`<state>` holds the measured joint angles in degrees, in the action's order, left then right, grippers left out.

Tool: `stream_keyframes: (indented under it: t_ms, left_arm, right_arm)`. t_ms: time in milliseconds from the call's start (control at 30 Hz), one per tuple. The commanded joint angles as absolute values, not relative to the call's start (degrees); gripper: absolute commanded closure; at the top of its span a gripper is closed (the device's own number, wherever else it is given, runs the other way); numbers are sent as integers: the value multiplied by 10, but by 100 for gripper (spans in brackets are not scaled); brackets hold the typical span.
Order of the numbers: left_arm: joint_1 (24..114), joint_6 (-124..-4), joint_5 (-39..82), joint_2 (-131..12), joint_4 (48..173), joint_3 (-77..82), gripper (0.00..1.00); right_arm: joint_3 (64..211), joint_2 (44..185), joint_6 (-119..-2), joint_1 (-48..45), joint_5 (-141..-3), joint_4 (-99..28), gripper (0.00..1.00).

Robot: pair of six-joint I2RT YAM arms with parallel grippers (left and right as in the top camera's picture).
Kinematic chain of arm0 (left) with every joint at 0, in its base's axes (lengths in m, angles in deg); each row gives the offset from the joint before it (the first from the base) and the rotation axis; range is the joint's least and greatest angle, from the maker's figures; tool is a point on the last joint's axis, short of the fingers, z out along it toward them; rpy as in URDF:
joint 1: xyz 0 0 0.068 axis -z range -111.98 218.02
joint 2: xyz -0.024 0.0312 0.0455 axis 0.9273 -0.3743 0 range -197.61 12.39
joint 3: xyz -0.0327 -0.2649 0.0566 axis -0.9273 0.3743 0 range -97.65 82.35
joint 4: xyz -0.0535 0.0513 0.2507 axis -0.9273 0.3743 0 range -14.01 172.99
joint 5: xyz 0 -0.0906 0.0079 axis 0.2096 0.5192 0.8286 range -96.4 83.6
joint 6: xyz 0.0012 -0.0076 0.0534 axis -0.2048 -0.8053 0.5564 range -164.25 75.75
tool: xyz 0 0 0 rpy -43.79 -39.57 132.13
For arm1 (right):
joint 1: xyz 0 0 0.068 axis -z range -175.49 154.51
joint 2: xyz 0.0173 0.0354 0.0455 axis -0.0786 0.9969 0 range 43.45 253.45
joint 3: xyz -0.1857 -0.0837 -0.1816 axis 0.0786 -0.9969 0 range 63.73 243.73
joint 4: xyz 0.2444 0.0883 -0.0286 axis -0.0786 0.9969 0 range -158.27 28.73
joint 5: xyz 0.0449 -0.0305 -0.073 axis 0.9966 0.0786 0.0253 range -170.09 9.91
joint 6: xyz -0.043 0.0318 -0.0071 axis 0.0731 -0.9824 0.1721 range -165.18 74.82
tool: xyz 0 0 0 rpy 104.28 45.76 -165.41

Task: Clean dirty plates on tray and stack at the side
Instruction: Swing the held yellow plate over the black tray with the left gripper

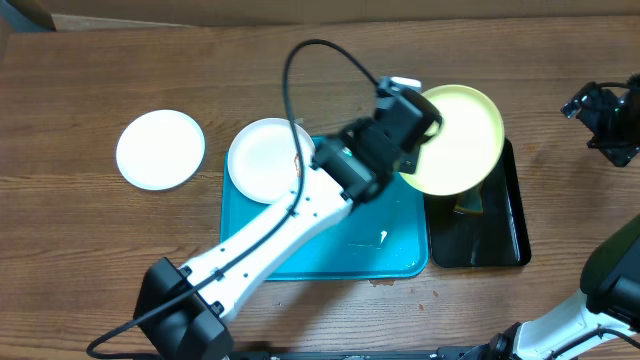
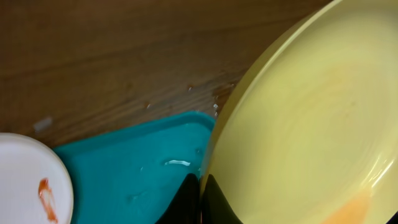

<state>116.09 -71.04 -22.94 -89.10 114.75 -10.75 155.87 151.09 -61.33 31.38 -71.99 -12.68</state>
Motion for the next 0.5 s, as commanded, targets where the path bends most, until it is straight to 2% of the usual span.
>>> stream_keyframes:
  t_ms: [0, 200, 467]
  left_arm:
    - [1201, -651, -319, -900, 1123, -123, 96]
    - [1270, -494, -408, -943, 1078, -123, 96]
    - [1363, -300, -703, -980, 996, -123, 96]
  right_arm:
    - [1560, 1503, -617, 318, -721, -129, 0]
    - [1560, 1503, -617, 318, -721, -129, 0]
    - [1560, 1503, -617, 318, -721, -129, 0]
